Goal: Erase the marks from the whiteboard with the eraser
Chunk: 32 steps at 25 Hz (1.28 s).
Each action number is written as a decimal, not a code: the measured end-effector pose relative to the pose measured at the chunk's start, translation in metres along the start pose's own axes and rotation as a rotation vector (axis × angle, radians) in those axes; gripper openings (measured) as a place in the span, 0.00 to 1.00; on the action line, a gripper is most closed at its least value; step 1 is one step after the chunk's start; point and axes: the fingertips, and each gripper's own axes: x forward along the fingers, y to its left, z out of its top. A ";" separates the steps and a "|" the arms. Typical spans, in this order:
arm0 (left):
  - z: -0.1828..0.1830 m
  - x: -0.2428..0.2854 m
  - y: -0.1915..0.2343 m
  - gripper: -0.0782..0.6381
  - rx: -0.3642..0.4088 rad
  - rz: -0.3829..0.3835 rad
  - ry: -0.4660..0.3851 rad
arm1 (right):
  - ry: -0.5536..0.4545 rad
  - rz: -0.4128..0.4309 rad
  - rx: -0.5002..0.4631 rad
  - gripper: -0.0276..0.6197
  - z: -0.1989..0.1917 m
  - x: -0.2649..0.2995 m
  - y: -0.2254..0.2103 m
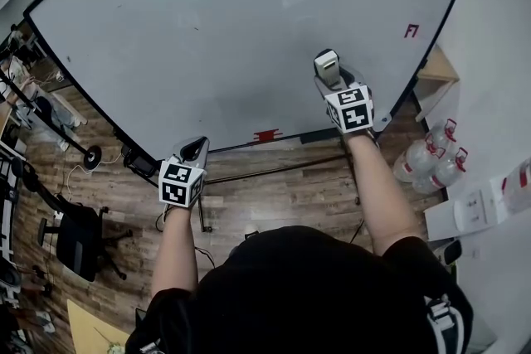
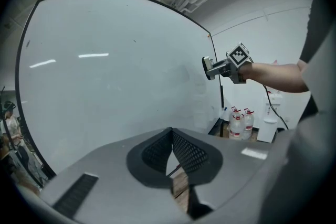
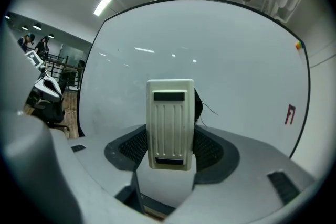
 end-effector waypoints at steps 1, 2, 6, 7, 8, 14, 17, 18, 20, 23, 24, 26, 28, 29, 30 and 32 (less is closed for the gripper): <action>-0.001 0.000 -0.001 0.13 -0.001 0.000 0.002 | 0.004 0.005 0.015 0.43 -0.008 -0.002 0.000; -0.002 0.000 -0.002 0.13 -0.002 0.000 0.004 | 0.006 0.011 0.030 0.43 -0.015 -0.003 0.001; -0.004 0.000 -0.007 0.13 0.000 0.000 0.011 | 0.022 0.042 0.074 0.43 -0.044 -0.011 0.005; -0.004 0.001 -0.008 0.13 0.001 -0.001 0.014 | 0.027 0.050 0.083 0.43 -0.051 -0.013 0.006; -0.005 0.001 -0.009 0.13 0.001 -0.003 0.016 | 0.032 0.058 0.091 0.43 -0.058 -0.014 0.008; -0.009 0.004 -0.020 0.13 0.005 -0.011 0.028 | 0.074 0.099 0.132 0.43 -0.100 -0.024 0.018; -0.010 0.000 -0.020 0.13 0.003 0.000 0.029 | 0.070 0.127 0.175 0.43 -0.112 -0.033 0.024; -0.009 -0.001 -0.019 0.13 0.003 0.004 0.029 | 0.069 0.131 0.180 0.43 -0.115 -0.036 0.024; -0.007 -0.002 -0.019 0.13 0.003 0.011 0.027 | 0.073 0.137 0.187 0.43 -0.122 -0.042 0.023; -0.007 -0.004 -0.021 0.13 0.005 0.017 0.028 | 0.073 0.146 0.199 0.43 -0.127 -0.050 0.023; -0.007 -0.004 -0.022 0.13 0.005 0.018 0.030 | 0.071 0.147 0.199 0.43 -0.128 -0.052 0.022; -0.007 -0.004 -0.025 0.13 0.001 0.020 0.031 | 0.065 0.148 0.201 0.43 -0.129 -0.056 0.019; -0.006 -0.004 -0.027 0.13 0.001 0.021 0.030 | 0.061 0.147 0.205 0.43 -0.130 -0.059 0.016; -0.005 -0.004 -0.029 0.13 0.002 0.022 0.029 | 0.062 0.147 0.206 0.43 -0.130 -0.061 0.014; -0.004 -0.003 -0.030 0.13 0.003 0.021 0.028 | 0.062 0.148 0.208 0.43 -0.131 -0.062 0.013; -0.004 -0.002 -0.033 0.13 0.004 0.020 0.026 | 0.061 0.151 0.212 0.43 -0.131 -0.064 0.012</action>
